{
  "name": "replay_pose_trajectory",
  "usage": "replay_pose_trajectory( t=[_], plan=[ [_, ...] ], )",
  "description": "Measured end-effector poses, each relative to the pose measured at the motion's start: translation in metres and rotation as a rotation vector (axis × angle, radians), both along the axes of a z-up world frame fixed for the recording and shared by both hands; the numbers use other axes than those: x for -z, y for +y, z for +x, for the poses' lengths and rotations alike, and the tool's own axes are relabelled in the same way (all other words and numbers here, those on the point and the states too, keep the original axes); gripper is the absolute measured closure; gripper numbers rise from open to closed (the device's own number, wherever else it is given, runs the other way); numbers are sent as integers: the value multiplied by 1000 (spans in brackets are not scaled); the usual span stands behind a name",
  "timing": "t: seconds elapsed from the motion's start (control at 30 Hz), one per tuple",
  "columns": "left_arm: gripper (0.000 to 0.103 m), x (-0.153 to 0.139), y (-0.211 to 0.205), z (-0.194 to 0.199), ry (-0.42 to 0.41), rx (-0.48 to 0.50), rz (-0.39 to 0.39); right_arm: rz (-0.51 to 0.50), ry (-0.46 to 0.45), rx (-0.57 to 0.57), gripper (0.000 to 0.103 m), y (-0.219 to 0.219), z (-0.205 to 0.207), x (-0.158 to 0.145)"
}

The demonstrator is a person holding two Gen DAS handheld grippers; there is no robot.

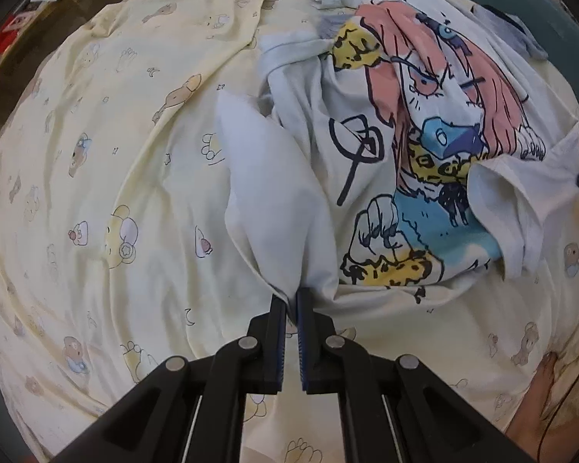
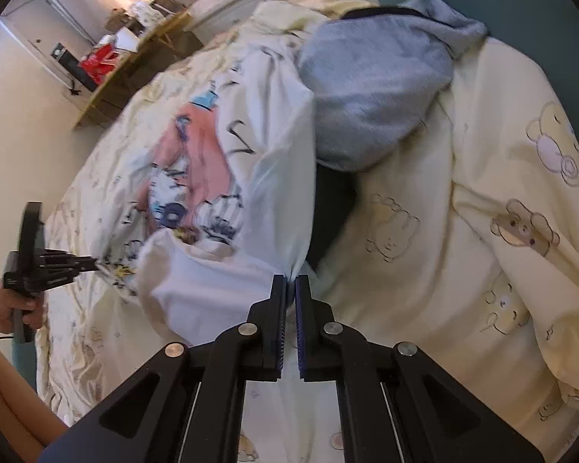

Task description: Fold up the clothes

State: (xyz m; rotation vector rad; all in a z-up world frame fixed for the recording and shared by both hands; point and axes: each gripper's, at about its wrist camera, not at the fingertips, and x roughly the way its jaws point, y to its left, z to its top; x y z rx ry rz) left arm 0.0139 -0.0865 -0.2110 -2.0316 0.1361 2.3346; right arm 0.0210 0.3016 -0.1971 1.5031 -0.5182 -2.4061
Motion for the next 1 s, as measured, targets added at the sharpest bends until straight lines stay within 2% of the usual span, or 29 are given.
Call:
replay_pose_trajectory(
  t=[0.07, 0.17, 0.27, 0.3, 0.33, 0.47, 0.63, 0.77, 0.93, 1.0],
  plan=[
    [93, 0, -3, 0, -6, 4, 0, -12, -9, 5, 95, 3, 1, -2],
    [76, 2, -9, 2, -49, 19, 11, 23, -36, 28, 92, 9, 4, -2],
    [71, 1, -17, 5, -82, 41, 5, 35, -39, 39, 84, 14, 9, -2],
    [68, 0, -21, 7, -89, 52, -1, 31, -40, 44, 79, 15, 11, -3],
    [67, -2, -24, 9, -86, 59, -5, 24, -38, 48, 73, 16, 11, -4],
    [54, -13, -41, 8, -41, 66, 6, 3, -16, 41, 72, 11, 8, -11],
    [53, -19, -59, -15, 27, -9, 16, -6, 20, 25, 68, 7, -15, -22],
    [53, -30, -58, -43, 95, -43, 42, 5, 56, 4, 64, 2, -44, -34],
    [53, -40, -20, -65, 138, -31, 68, 15, 98, -4, 63, 0, -81, -49],
    [53, -35, -12, -80, 149, -27, 64, 29, 109, -15, 63, -2, -94, -52]
  ],
)
